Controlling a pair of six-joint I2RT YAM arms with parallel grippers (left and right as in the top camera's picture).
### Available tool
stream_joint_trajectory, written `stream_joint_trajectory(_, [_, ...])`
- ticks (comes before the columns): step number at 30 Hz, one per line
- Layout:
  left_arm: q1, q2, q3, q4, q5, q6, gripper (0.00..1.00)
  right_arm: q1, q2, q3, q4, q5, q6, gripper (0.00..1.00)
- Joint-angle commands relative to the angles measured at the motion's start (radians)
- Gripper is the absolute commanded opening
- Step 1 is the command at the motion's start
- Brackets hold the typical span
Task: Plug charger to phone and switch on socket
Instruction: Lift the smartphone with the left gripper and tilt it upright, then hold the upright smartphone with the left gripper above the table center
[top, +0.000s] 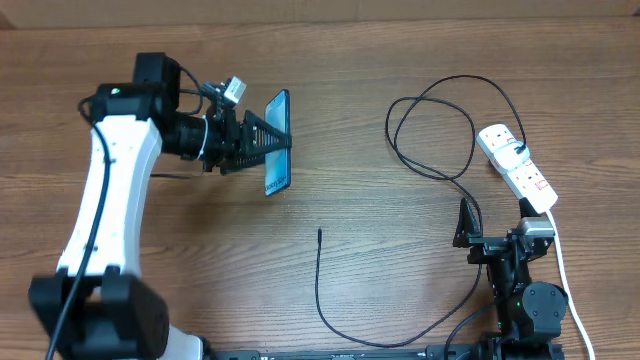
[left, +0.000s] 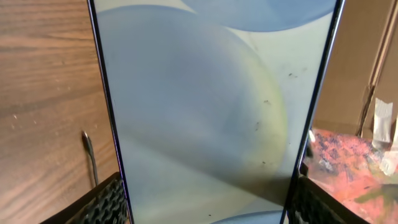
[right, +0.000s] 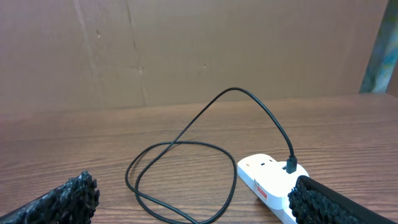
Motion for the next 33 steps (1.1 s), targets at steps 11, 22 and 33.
stream_joint_trajectory(11, [0.0,-0.309,0.03,-0.163,-0.034,0.104,0.22,0.006,-0.01,-0.01,0.006,0.01,0.003,1.0])
stream_joint_trajectory(22, [0.0,-0.352,-0.006,-0.135,-0.051,0.097,0.22,0.006,-0.01,-0.01,0.006,0.01,0.002,1.0])
stream_joint_trajectory(33, [0.0,-0.351,-0.226,0.106,-0.004,-0.047,0.24,0.006,-0.01,-0.01,0.006,0.01,0.003,1.0])
